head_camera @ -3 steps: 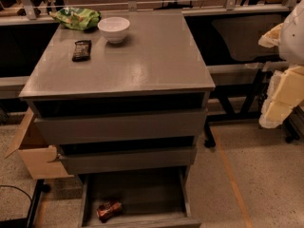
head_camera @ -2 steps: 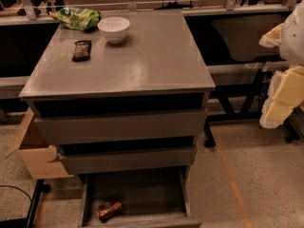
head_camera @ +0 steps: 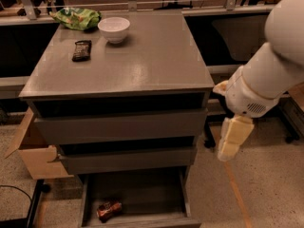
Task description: Pick coke can from bottom drawer and place on counter
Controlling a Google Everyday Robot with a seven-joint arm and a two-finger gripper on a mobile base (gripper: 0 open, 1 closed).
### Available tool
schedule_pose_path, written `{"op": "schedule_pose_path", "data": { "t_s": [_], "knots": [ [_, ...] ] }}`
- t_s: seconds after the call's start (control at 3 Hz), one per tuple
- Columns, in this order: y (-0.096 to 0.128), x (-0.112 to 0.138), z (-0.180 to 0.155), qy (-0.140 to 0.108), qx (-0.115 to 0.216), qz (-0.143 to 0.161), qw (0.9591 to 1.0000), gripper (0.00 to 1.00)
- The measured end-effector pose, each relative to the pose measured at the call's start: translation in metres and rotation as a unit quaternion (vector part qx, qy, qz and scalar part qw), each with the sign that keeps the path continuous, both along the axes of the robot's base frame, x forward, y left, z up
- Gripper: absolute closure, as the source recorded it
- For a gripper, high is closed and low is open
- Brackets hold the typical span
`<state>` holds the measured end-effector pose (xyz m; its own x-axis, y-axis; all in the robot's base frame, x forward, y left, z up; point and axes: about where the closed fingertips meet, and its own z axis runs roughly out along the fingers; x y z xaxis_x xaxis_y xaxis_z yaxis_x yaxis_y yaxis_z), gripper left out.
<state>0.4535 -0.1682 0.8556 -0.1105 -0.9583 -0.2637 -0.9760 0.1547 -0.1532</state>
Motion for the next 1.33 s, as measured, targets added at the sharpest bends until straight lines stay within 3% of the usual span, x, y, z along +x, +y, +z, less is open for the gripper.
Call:
{"op": "schedule_pose_path", "data": {
  "t_s": [0.33, 0.67, 1.0, 1.33],
  "knots": [
    [0.033, -0.005, -0.083, 0.039, 0.028, 0.022, 0.9986, 0.00],
    [0.033, -0.005, -0.083, 0.038, 0.028, 0.022, 0.9986, 0.00],
    [0.054, -0.002, -0.112, 0.046, 0.036, 0.048, 0.9971, 0.00],
    [0.093, -0.001, -0.166, 0.059, 0.058, 0.093, 0.9922, 0.00]
  ]
}}
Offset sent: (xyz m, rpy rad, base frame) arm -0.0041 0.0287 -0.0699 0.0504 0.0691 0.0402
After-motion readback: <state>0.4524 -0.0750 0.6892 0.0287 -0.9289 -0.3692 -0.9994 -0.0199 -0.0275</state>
